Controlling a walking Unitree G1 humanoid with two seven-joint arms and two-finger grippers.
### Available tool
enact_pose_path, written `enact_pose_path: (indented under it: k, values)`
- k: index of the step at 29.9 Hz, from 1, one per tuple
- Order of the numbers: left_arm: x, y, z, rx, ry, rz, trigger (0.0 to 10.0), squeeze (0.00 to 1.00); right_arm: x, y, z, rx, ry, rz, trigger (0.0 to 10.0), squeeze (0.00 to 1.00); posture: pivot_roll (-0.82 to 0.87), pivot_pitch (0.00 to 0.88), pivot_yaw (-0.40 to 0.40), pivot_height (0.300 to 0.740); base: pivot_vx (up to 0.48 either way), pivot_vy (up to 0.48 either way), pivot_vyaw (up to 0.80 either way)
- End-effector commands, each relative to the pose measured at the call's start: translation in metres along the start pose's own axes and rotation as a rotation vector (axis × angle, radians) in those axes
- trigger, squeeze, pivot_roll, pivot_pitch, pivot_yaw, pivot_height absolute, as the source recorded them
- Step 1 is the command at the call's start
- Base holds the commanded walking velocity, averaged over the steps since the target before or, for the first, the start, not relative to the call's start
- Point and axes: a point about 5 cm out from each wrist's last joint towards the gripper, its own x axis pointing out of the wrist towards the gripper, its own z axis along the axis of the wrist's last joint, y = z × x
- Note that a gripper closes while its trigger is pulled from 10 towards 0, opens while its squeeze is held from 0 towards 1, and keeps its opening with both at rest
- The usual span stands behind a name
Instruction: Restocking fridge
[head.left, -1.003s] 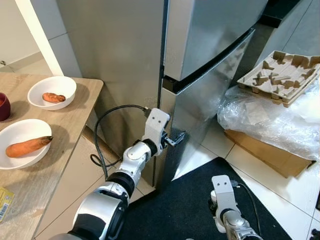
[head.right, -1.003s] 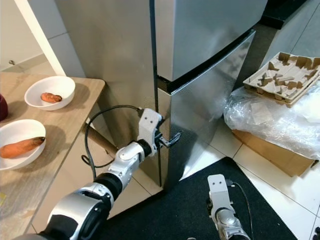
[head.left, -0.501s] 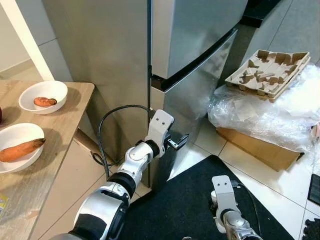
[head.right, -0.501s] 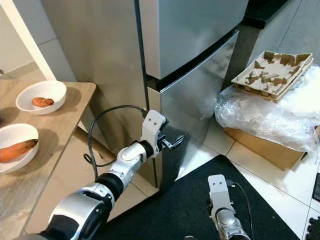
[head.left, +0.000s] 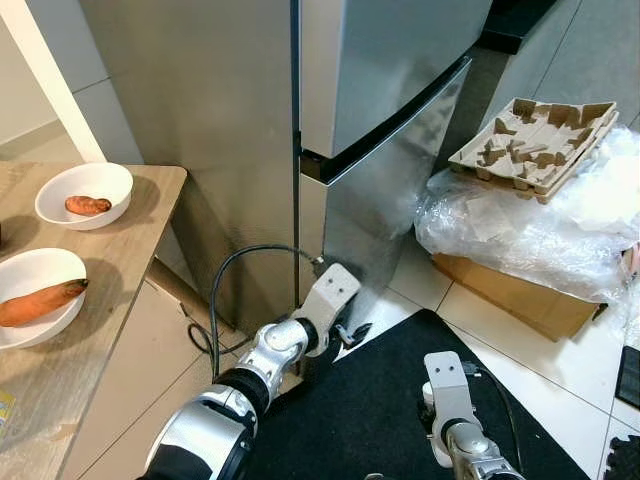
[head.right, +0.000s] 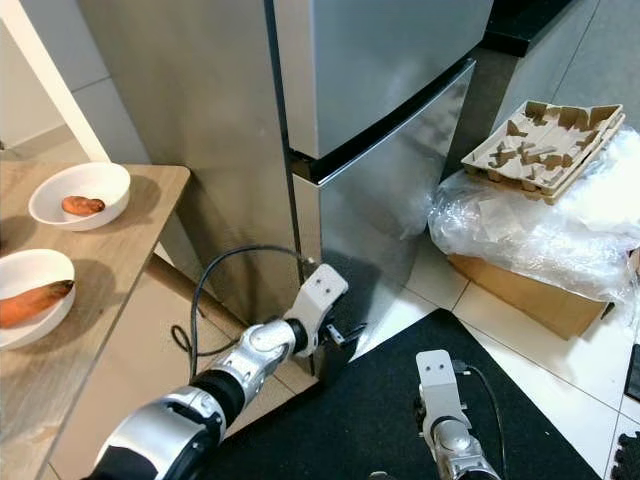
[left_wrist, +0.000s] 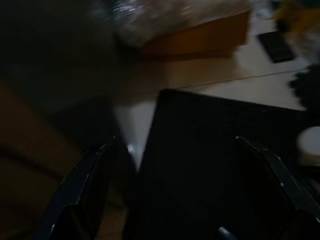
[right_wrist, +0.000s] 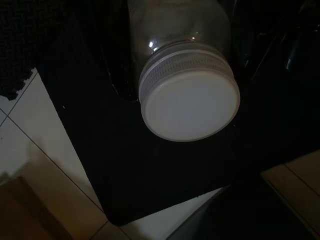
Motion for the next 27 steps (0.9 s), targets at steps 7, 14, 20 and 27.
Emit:
enact_pose_path:
  k: [7, 14, 20, 27]
  values:
    - [-0.021, 0.031, -0.032, -0.042, 0.149, 0.24, 10.0, 0.0, -0.001, 0.0, -0.004, 0.01, 0.01, 0.0, 10.0, 0.0, -0.12, 0.139, 0.024, 0.74, 0.0, 0.0, 0.0]
    - [-0.044, 0.071, -0.036, -0.14, 0.113, 0.533, 6.6, 0.0, -0.001, -0.002, -0.004, 0.008, 0.01, -0.005, 10.0, 0.0, -0.12, 0.138, 0.017, 0.74, 0.0, 0.0, 0.0]
    - [-0.061, 0.096, -0.034, -0.155, 0.094, 0.637, 4.3, 0.0, -0.001, -0.007, -0.006, 0.005, 0.015, -0.011, 10.0, 0.0, -0.12, 0.137, 0.014, 0.74, 0.0, 0.0, 0.0]
    - [-0.061, 0.102, -0.026, -0.262, 0.033, 0.653, 0.0, 0.0, 0.0, -0.005, -0.001, 0.0, 0.004, -0.007, 10.0, 0.0, -0.13, 0.136, 0.007, 0.74, 0.0, 0.0, 0.0]
